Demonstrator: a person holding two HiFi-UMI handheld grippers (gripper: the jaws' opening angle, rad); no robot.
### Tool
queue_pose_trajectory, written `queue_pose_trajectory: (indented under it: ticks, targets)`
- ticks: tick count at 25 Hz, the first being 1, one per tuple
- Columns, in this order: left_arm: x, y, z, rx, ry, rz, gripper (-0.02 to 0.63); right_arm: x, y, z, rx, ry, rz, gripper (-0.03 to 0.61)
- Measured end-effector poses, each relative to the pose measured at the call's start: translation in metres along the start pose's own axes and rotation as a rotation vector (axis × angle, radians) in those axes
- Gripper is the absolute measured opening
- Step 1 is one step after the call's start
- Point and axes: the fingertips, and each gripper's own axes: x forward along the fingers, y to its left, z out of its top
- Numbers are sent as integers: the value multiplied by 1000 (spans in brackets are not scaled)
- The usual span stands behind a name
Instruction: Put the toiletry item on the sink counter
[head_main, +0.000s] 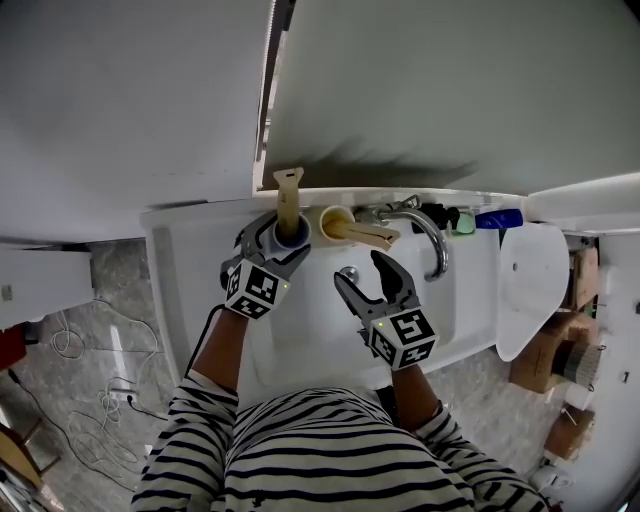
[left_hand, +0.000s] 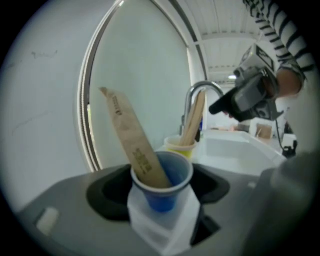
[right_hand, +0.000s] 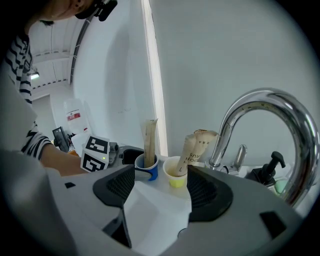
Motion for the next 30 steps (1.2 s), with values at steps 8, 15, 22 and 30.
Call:
queue_pose_trajectory:
  ticks: [8, 15, 22, 30]
  targets:
    - [0, 1, 1, 0, -28, 9, 364, -1, 1, 1, 4, 0, 1, 313]
    - [-2, 1, 3, -14, -51, 15, 367, -3, 1, 2, 7, -6, 2, 314]
    - [1, 0, 1, 2, -53, 13, 367, -3, 2, 1, 1, -1, 8, 314]
    - [-4, 3, 6, 24, -60, 24, 416, -5, 2, 2, -4, -4, 9, 313]
